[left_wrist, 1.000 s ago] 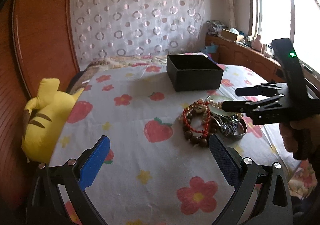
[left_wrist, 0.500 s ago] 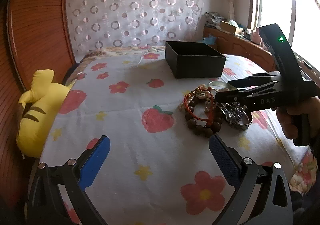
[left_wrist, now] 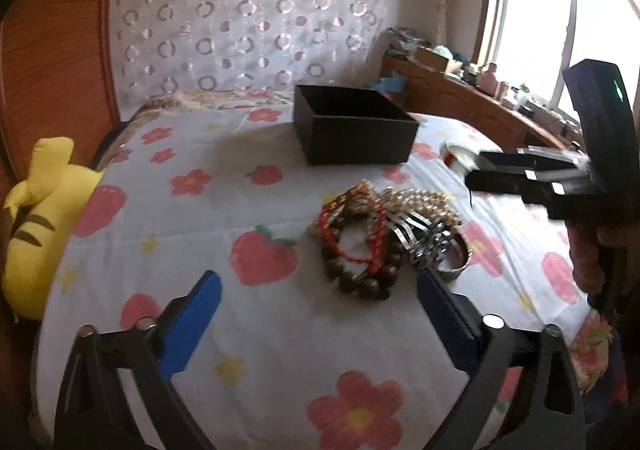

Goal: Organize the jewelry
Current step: 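Grasp the green jade bangle with the right tool while the left grasps the red-string bracelet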

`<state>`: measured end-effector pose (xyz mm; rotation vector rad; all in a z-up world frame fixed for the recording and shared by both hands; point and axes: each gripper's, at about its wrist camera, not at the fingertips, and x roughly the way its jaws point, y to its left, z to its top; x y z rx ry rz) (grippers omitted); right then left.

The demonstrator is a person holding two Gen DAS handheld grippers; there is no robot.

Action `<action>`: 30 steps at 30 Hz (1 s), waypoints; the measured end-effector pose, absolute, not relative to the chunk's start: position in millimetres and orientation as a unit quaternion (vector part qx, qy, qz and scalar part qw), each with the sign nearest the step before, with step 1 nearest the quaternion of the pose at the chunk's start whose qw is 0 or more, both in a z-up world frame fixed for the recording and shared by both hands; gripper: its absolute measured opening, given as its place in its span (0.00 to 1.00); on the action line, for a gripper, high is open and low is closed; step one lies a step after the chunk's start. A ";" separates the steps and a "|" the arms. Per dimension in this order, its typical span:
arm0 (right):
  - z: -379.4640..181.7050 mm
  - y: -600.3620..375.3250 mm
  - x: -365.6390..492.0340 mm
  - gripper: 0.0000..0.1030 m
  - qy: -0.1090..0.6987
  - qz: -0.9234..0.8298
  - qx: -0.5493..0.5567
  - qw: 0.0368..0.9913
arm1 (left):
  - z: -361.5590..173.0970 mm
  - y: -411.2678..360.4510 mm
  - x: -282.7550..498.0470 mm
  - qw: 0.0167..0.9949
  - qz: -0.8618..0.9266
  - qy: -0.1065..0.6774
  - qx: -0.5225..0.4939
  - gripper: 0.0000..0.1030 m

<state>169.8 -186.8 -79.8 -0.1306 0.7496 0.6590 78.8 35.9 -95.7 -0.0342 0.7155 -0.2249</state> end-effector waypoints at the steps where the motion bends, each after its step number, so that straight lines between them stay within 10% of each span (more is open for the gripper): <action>1: -81.9 -191.3 165.1 0.73 0.360 0.314 -0.060 0.876 | -95.7 33.5 82.0 0.928 -0.116 0.353 -0.017 0.72; 5: -93.5 -204.0 150.4 0.73 0.368 0.305 -0.053 0.877 | -96.9 21.0 95.0 0.920 -0.145 0.364 -0.007 0.41; 11: -114.1 -214.3 137.3 0.73 0.382 0.293 -0.048 0.875 | -99.0 5.9 115.3 0.908 -0.173 0.382 0.004 0.20; 30: -117.6 -217.1 134.3 0.73 0.377 0.291 -0.038 0.879 | -95.7 0.1 136.8 0.900 -0.176 0.396 0.041 0.02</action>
